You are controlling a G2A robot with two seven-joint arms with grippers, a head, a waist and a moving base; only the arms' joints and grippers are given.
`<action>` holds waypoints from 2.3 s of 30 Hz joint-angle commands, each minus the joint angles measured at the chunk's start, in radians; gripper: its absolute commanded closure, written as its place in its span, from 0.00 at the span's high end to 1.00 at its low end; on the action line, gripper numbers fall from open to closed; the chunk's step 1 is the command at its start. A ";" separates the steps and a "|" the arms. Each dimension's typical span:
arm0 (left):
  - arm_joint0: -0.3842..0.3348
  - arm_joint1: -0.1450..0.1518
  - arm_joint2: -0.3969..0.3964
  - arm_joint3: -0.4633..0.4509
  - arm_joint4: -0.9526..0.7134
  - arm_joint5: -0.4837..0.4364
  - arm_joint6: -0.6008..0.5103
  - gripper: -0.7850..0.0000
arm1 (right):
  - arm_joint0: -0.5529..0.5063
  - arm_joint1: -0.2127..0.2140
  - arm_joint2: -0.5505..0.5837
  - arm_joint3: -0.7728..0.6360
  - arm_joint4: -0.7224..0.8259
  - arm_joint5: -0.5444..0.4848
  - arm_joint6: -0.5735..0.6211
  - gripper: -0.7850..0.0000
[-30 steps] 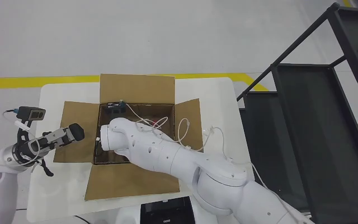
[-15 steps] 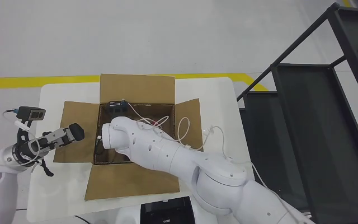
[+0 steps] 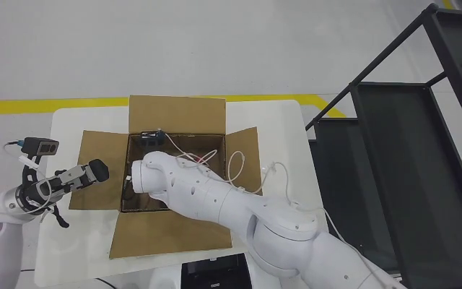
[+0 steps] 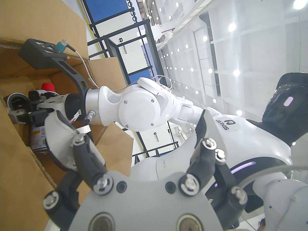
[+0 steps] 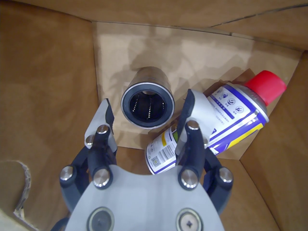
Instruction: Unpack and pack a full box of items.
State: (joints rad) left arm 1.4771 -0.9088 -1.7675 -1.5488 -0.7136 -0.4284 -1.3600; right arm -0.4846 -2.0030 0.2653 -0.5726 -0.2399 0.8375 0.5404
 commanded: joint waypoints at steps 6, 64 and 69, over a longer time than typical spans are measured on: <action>0.000 0.000 0.000 0.000 0.000 0.000 0.000 1.00 | 0.011 -0.003 -0.022 -0.005 0.021 0.002 -0.014 0.23; 0.000 0.000 0.000 0.000 0.000 0.000 0.000 1.00 | -0.391 0.538 0.293 -1.286 -0.624 0.059 0.384 0.00; 0.000 0.000 0.000 0.000 0.000 0.000 0.000 1.00 | -0.456 0.572 0.353 -1.380 -0.678 0.016 0.427 0.00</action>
State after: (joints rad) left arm 1.4771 -0.9088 -1.7675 -1.5488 -0.7136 -0.4284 -1.3600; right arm -0.9247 -1.4389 0.6037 -1.9293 -0.9057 0.8638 0.9557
